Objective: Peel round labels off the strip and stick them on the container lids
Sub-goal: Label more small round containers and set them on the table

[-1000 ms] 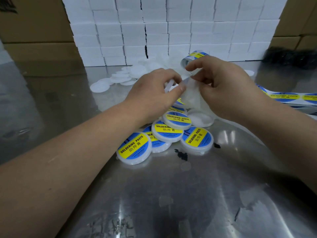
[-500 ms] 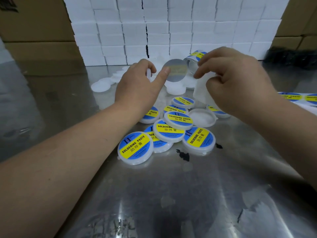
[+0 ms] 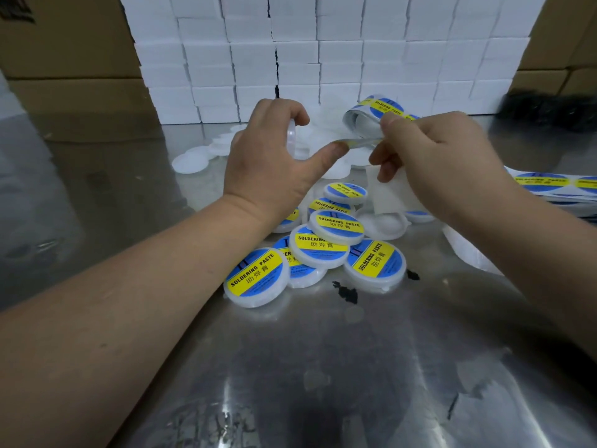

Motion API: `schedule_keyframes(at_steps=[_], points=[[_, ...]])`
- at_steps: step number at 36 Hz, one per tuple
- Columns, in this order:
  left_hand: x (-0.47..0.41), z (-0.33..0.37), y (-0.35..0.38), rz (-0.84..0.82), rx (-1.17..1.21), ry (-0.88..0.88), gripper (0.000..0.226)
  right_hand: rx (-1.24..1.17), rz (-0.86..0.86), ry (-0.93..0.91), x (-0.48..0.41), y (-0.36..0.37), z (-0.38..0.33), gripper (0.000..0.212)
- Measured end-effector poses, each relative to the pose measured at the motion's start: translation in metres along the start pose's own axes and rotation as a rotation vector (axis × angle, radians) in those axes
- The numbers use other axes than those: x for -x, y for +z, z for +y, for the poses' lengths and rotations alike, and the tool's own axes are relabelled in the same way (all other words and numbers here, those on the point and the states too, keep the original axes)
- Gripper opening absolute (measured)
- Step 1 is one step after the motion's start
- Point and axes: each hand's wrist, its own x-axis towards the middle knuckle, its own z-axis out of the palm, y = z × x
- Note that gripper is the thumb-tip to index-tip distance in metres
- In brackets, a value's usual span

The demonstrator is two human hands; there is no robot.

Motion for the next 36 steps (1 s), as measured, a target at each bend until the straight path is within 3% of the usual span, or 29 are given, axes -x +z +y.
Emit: schedule_keyframes(at_steps=[10,18,21,23,27,31,36], points=[[-0.001,-0.004,0.002,-0.038,-0.053,0.031,0.054,-0.004,0.043,-0.045,-0.003,0.003,0.002,0.025],[-0.003,-0.012,0.013,-0.057,-0.136,0.104,0.041,0.068,0.064,-0.090,-0.004,0.005,0.005,0.022],[-0.005,-0.019,0.015,-0.075,-0.169,0.025,0.031,0.038,0.104,-0.113,-0.006,0.003,0.005,0.022],[-0.009,-0.019,0.015,-0.048,-0.056,-0.122,0.025,-0.005,0.107,-0.125,-0.007,0.001,0.004,0.023],[-0.021,-0.006,0.009,-0.005,0.516,-0.495,0.018,-0.023,0.028,-0.157,-0.004,0.003,0.003,0.027],[-0.019,-0.003,0.007,-0.194,0.827,-0.691,0.018,-0.031,-0.040,-0.176,-0.002,0.006,0.002,0.031],[-0.018,0.000,0.007,-0.435,1.061,-0.756,0.022,-0.047,-0.082,-0.170,-0.002,0.007,0.003,0.033]])
